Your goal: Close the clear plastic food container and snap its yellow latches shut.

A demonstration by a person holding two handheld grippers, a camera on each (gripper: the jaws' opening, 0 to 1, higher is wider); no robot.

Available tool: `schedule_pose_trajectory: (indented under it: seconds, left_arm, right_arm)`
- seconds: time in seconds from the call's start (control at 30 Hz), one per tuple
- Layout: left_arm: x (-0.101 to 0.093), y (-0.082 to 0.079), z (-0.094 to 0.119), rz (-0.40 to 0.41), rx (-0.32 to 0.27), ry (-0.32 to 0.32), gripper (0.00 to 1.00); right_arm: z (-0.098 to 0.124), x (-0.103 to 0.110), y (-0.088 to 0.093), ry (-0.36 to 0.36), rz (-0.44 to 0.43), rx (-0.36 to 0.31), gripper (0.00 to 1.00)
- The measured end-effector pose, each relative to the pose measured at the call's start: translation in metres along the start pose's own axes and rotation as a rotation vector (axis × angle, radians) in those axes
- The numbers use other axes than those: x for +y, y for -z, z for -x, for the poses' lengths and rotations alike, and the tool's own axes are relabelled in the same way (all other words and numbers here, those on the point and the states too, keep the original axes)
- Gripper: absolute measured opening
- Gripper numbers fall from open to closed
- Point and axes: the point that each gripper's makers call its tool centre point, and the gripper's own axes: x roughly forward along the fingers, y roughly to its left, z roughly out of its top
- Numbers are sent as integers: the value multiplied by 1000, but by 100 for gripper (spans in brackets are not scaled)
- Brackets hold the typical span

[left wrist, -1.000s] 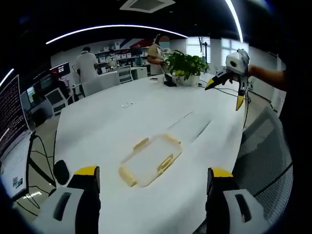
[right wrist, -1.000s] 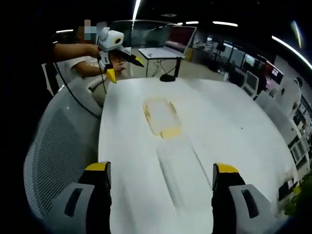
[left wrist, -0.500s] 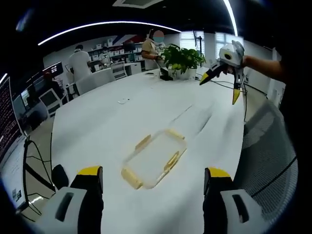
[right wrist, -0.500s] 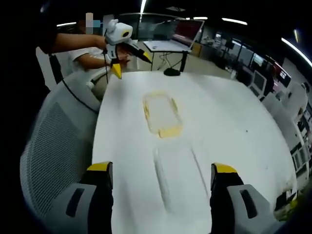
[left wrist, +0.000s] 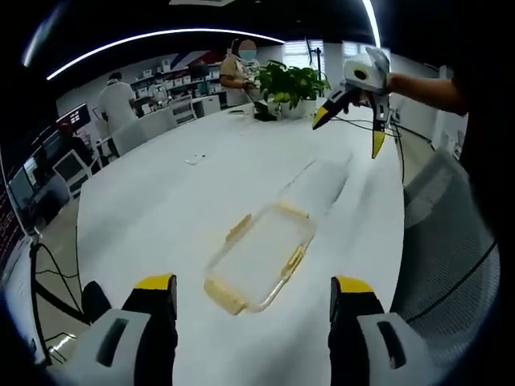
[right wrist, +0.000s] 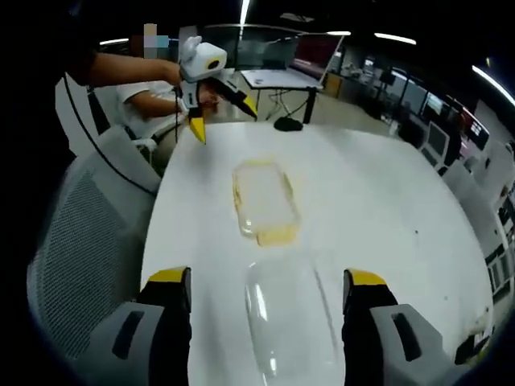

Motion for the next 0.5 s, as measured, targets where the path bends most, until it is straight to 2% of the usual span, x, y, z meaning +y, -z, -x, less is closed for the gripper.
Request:
schedule_pose_trajectory:
  seconds: [0.5]
  left_arm:
    - [20, 19, -21, -107, 74, 39, 55]
  right_arm:
    - [-41, -9, -9, -30, 34, 22, 68]
